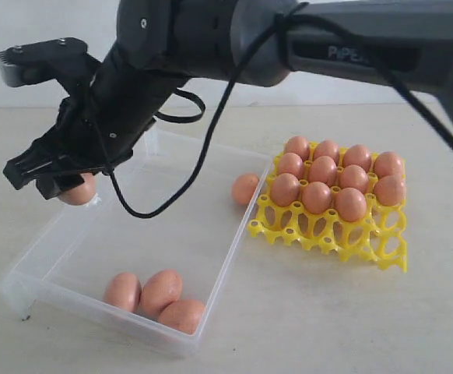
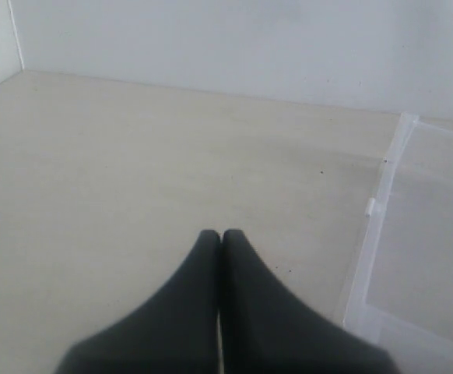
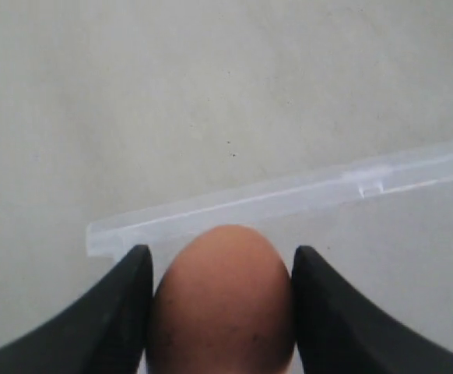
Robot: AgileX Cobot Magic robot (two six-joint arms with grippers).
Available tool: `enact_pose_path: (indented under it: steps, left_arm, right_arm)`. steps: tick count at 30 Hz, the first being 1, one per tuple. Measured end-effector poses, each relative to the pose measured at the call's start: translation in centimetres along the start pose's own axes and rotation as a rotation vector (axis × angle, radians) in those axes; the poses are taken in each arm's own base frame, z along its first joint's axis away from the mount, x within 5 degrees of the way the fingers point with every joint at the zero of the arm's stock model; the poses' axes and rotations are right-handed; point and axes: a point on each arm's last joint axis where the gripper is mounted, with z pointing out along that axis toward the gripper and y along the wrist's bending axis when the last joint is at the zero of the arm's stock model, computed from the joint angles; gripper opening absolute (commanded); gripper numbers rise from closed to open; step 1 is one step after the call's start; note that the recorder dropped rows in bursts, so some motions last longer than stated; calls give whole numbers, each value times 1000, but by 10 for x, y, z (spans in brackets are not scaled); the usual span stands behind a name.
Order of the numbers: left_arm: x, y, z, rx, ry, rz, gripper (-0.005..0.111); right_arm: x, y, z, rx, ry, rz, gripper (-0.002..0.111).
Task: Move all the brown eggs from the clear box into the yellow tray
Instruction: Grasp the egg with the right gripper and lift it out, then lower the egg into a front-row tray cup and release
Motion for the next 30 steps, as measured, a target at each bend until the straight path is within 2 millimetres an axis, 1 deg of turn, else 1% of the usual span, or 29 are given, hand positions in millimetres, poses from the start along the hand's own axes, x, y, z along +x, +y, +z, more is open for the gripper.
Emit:
enact_pose_path:
  steps: [2,3,4,5,6,7,8,10,11,12,14,16,17,18,19,20,21,22,23,25,26,28,30]
  left_arm:
    - [0,0,0,0,0,0,-4]
    - [0,0,0,0,0,0,-4]
    - [0,0,0,0,0,0,-4]
    - [0,0,0,0,0,0,-4]
    - [0,0,0,0,0,0,-4]
    - [0,0,0,0,0,0,-4]
    - [0,0,0,0,0,0,-4]
    - [0,0,0,0,0,0,-4]
    - [0,0,0,0,0,0,-4]
    - [0,0,0,0,0,0,-4]
    - [0,0,0,0,0,0,-4]
    - [0,0,0,0,0,0,-4]
    - [0,0,0,0,0,0,-4]
    - [0,0,0,0,0,0,-4]
    - [0,0,0,0,0,0,-4]
    - [0,0,0,0,0,0,-4]
    - [0,0,0,0,0,0,-4]
    - [0,0,0,0,0,0,-4]
    - [0,0,0,0,0,0,-4]
    - [0,0,0,0,0,0,-4]
    - [0,0,0,0,0,0,-4]
    - [0,0,0,0,0,0,-4]
    - [0,0,0,0,0,0,-4]
  right_arm:
    - [14,-2,-3,24,-38,80,0]
    - [26,-3,-5,49,-74,125,0]
    - [47,-7,-5,88,-97,166,0]
    - [57,-11,-11,137,-166,187,0]
    - [73,-15,-21,197,-235,207,0]
    - [89,-18,-34,264,-319,219,0]
    - [99,-19,-51,317,-410,220,0]
    - [125,-25,-88,457,-635,229,0]
    - [148,-37,-125,582,-860,274,0]
    - [156,-44,-138,622,-936,313,0]
    - [175,-68,-164,689,-1051,456,0]
    - [191,-94,-178,702,-1057,585,0]
    - [199,-108,-184,688,-1028,603,0]
    - [204,-116,-188,645,-1021,624,0]
    - [205,-120,-191,592,-987,562,0]
    - [211,-128,-199,534,-985,538,0]
    - [218,-130,-208,403,-937,397,0]
    - [224,-130,-213,340,-922,356,0]
    - [236,-132,-223,266,-885,322,0]
    - [249,-134,-230,222,-838,323,0]
    - [257,-136,-234,226,-811,336,0]
    - [265,-140,-232,228,-758,355,0]
    - [278,-148,-220,244,-643,387,0]
